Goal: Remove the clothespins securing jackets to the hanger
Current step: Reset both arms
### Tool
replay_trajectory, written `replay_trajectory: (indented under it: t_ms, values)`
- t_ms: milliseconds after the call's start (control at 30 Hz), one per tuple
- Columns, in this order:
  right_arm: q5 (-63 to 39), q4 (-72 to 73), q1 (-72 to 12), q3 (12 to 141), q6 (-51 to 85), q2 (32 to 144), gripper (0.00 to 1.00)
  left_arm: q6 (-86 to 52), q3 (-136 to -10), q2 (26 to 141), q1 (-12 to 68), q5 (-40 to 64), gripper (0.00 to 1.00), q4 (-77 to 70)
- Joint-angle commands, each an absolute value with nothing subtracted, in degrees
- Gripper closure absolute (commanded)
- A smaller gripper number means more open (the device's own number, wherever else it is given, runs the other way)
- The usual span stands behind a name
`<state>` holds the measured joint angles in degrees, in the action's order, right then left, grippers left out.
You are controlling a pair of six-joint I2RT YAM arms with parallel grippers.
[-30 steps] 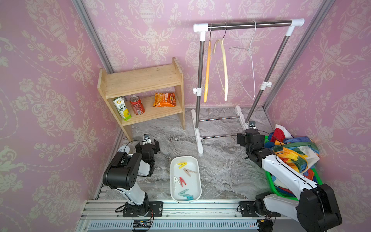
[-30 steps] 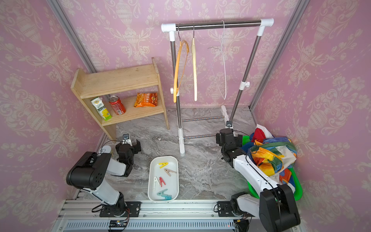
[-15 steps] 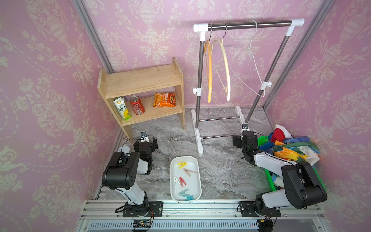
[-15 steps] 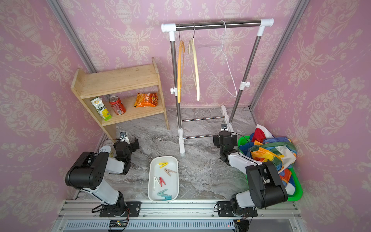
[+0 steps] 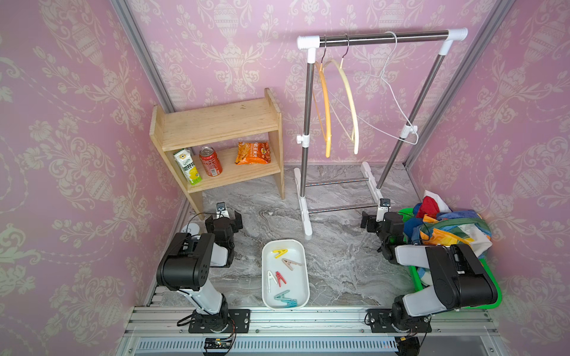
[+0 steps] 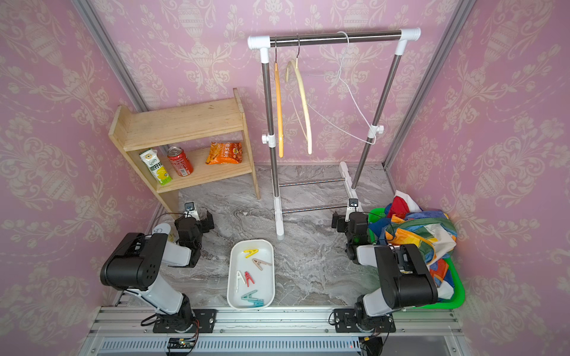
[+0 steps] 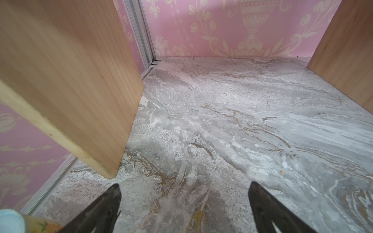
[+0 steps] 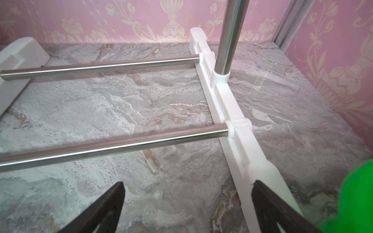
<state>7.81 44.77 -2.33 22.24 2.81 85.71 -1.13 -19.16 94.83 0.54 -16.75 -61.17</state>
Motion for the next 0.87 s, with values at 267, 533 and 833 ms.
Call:
replay_trajectory:
  t_ms: [267,533,833]
  values:
    - [0.0,43.2,-1.1,24.1,1.3,85.8,0.0,-1.8,-19.6,93.8,0.3,-15.5,0.01,-60.2]
    - [-0.1,43.2,-1.1,24.1,1.4,85.8,0.0,-1.8,-19.6,93.8,0.3,-15.5,0.01,-60.2]
    - [-1.4,43.5,-0.3,24.1,1.7,85.9,0.0,-1.8,-19.6,93.8,0.2,-15.5,0.01,-60.2]
